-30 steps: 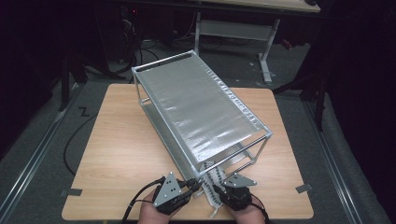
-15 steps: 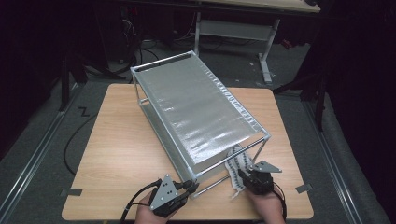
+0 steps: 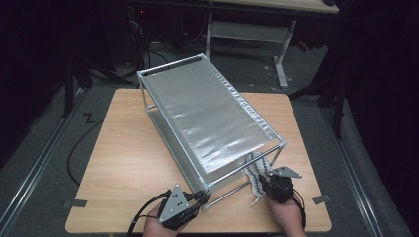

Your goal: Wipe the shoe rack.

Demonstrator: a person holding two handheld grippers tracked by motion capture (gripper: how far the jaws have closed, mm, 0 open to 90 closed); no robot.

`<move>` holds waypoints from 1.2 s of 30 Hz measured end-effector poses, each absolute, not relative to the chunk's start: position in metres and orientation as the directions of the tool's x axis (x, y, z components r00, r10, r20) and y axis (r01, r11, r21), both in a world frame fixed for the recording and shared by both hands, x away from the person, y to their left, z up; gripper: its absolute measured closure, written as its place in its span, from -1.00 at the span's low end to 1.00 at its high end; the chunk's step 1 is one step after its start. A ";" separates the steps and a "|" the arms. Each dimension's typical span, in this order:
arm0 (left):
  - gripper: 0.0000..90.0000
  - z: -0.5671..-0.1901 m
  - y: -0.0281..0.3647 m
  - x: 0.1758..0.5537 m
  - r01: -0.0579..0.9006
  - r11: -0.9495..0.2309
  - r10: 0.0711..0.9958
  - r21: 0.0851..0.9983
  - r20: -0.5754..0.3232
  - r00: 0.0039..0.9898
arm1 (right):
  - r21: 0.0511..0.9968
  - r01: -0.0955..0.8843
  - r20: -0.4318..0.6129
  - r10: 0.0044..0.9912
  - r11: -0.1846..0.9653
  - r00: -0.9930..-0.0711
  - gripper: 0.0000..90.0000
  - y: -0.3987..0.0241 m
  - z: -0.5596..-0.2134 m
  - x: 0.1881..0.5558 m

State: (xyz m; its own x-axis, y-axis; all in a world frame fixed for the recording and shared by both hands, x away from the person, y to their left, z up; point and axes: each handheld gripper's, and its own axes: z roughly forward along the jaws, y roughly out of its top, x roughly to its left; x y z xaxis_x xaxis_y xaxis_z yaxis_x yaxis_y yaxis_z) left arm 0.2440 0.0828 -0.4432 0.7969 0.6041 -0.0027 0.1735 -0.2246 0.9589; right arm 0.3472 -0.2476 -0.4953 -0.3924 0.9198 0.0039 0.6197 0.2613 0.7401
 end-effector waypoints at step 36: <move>0.80 -0.443 0.056 0.254 0.153 -0.235 0.532 0.960 -0.004 0.847 | 0.734 0.479 0.061 0.656 0.481 -0.752 0.69 -0.164 -0.499 0.270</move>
State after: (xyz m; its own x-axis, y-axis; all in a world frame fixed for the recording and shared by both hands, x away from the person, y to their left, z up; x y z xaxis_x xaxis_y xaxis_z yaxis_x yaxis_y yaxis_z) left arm 0.2537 0.0556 -0.4434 0.8468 0.5318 -0.0044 0.1526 -0.2349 0.9600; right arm 0.2705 -0.1637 -0.4989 -0.7524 0.6558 0.0614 0.4791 0.4810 0.7343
